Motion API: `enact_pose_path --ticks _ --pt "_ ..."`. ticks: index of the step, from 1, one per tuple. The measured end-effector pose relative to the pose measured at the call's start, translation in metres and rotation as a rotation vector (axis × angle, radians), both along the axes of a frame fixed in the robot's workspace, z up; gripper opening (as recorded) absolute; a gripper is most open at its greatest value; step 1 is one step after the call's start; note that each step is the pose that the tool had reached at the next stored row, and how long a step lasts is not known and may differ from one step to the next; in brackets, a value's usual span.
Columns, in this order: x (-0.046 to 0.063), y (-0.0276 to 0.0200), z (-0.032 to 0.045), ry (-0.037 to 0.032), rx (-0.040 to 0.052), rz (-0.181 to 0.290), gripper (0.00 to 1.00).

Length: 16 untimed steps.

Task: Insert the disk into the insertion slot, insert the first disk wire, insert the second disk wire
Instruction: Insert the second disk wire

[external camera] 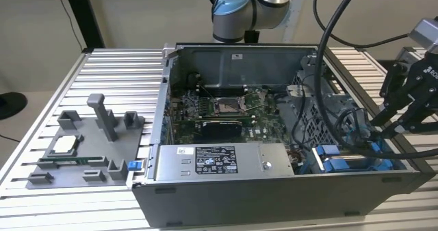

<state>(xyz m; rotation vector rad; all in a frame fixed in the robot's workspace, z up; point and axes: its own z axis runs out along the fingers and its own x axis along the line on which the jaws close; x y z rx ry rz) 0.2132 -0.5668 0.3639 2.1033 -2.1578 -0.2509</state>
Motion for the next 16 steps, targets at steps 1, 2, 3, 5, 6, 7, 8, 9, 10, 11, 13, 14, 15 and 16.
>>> enact_pose_path --ticks 1,2,3,5,6,7,8,9,10,11,13,14,15,16 --pt "0.0000 0.0000 -0.0005 -0.0049 0.0002 0.001 1.00" --pt "0.0000 0.0000 -0.0009 -0.0119 0.0005 0.004 1.00" --pt "0.0000 0.0000 -0.0013 -0.0180 0.0007 0.007 1.00" --pt "0.0001 0.0000 -0.0018 -0.0275 0.0009 0.012 1.00" --pt "0.0001 0.0001 -0.0022 -0.0286 0.0009 0.012 1.00" --pt "0.0001 0.0001 -0.0027 -0.0293 0.0012 0.012 1.00" --pt "0.0000 0.0000 -0.0033 -0.0300 0.0015 0.012 1.00" --pt "0.0000 0.0000 -0.0038 -0.0302 0.0015 0.012 1.00" --pt "0.0000 0.0001 -0.0042 -0.0303 0.0015 0.013 1.00" --pt "0.0000 0.0001 -0.0046 -0.0304 0.0016 0.014 1.00" --pt "0.0000 0.0004 -0.0054 -0.0305 0.0019 0.016 1.00" --pt "0.0000 0.0007 -0.0057 -0.0306 0.0018 0.017 1.00" --pt "-0.0001 0.0010 -0.0060 -0.0307 0.0016 0.018 1.00" --pt "-0.0001 0.0012 -0.0064 -0.0309 0.0017 0.019 1.00"
